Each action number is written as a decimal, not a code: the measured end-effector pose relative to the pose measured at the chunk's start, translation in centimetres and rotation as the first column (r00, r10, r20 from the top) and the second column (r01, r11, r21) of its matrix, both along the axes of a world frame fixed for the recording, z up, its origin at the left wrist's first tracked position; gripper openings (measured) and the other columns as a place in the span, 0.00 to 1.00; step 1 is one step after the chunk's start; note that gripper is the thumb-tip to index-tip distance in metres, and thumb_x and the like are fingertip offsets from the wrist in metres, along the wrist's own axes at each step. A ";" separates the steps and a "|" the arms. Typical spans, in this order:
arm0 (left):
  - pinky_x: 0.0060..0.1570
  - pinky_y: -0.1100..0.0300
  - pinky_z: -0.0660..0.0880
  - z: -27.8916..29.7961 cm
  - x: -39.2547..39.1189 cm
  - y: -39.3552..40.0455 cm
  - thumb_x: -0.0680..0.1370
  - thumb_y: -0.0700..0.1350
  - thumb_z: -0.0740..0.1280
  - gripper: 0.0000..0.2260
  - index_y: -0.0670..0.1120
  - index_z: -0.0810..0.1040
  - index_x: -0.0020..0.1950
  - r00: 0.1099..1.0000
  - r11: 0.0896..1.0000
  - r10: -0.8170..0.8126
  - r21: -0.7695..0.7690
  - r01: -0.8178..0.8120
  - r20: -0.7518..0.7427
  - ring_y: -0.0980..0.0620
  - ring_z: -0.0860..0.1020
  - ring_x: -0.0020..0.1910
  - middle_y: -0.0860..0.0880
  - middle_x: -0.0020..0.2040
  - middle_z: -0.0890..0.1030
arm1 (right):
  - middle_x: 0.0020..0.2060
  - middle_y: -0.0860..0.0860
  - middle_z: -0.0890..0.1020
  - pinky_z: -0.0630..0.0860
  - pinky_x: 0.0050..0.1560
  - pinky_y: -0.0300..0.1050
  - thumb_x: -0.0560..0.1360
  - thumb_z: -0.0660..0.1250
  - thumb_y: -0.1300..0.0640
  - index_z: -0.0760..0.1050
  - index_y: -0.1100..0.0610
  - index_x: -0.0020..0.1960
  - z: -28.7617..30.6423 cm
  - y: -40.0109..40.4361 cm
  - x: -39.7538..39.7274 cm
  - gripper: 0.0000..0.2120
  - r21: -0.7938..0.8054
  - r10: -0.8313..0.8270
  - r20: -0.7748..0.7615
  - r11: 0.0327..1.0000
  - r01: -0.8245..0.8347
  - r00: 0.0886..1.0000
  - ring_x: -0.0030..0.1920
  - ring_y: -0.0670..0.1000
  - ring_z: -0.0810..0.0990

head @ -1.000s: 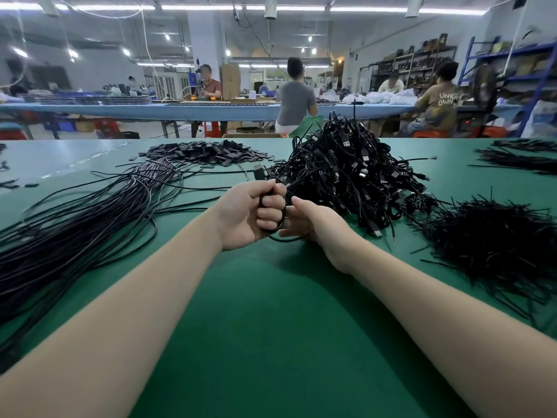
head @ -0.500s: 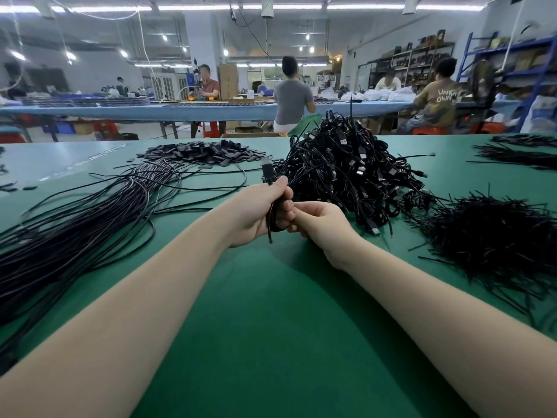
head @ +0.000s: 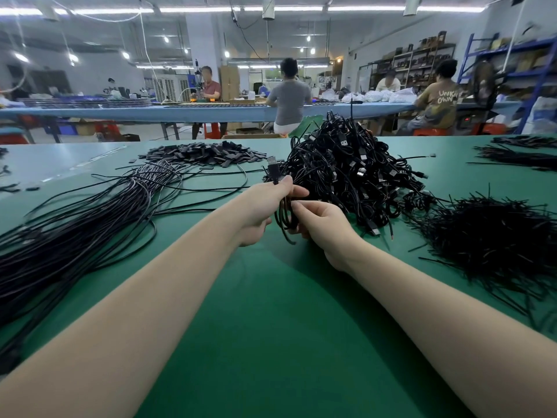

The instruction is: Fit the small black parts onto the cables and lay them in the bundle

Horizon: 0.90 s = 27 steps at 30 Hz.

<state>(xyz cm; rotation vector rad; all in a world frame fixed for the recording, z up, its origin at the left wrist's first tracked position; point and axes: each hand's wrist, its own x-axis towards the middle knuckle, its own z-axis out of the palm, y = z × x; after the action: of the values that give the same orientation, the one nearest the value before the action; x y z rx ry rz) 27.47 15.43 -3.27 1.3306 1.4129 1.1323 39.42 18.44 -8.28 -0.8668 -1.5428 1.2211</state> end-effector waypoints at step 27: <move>0.51 0.57 0.72 -4.0 -2.1 0.7 0.78 0.51 0.66 0.11 0.50 0.76 0.59 0.745 0.729 0.529 0.667 -0.155 -0.406 0.50 0.76 0.55 0.52 0.56 0.78 | 0.46 0.55 0.79 0.66 0.49 0.53 0.83 0.47 0.52 0.63 0.56 0.48 -0.6 0.1 0.3 0.11 0.464 -0.446 0.735 0.880 0.102 0.510 0.49 0.61 0.77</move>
<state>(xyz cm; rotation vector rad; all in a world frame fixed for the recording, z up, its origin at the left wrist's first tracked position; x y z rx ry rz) 25.39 16.13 -7.27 2.0407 1.9077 1.6211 39.69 18.59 -8.90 -1.4913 -2.1551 0.1776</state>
